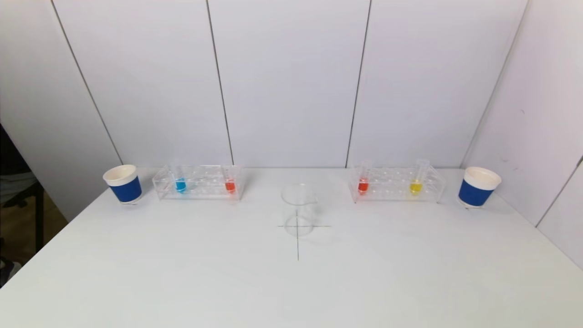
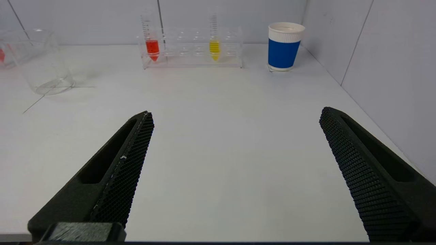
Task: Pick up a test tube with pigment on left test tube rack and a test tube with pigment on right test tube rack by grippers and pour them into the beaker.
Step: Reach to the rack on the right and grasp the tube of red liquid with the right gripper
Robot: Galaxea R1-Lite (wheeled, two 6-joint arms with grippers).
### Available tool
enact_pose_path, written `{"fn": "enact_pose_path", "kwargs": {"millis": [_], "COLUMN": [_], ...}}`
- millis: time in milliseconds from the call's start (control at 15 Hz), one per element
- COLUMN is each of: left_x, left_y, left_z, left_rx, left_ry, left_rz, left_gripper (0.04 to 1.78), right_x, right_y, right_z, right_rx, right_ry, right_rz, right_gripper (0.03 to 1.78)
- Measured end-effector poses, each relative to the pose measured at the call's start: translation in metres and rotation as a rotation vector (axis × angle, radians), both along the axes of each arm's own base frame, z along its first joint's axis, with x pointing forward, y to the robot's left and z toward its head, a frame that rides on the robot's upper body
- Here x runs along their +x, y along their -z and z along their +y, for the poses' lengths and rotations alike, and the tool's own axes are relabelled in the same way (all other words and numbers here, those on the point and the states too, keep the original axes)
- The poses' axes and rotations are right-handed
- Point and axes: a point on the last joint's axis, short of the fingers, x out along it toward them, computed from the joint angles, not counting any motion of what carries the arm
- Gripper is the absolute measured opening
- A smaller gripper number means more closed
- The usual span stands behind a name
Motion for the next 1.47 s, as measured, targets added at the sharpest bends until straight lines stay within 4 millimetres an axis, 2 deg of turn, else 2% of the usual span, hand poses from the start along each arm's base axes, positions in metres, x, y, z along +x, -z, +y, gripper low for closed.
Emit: {"fn": "enact_pose_path", "kwargs": {"millis": [467, 1133, 1333, 1467], "left_x": [0.000, 0.000, 0.000, 0.000], "left_y": [0.000, 0.000, 0.000, 0.000], "left_z": [0.000, 0.000, 0.000, 0.000], "left_rx": [0.000, 0.000, 0.000, 0.000], "left_ry": [0.000, 0.000, 0.000, 0.000], "left_rz": [0.000, 0.000, 0.000, 0.000], "left_gripper": [1.76, 1.76, 1.76, 1.76], "right_x": [-0.022, -0.028, -0.026, -0.023], "right_y": [-0.041, -0.054, -0.067, -0.085], "right_z": [0.001, 0.004, 0.004, 0.004], "right_rx": [-0.017, -0.024, -0.027, -0.026], "right_ry": [-0.068, -0.167, -0.211, -0.228], "right_rz": [-0.056, -0.098, -0.090, -0.080], "right_gripper": [1.77, 1.77, 1.77, 1.77]}}
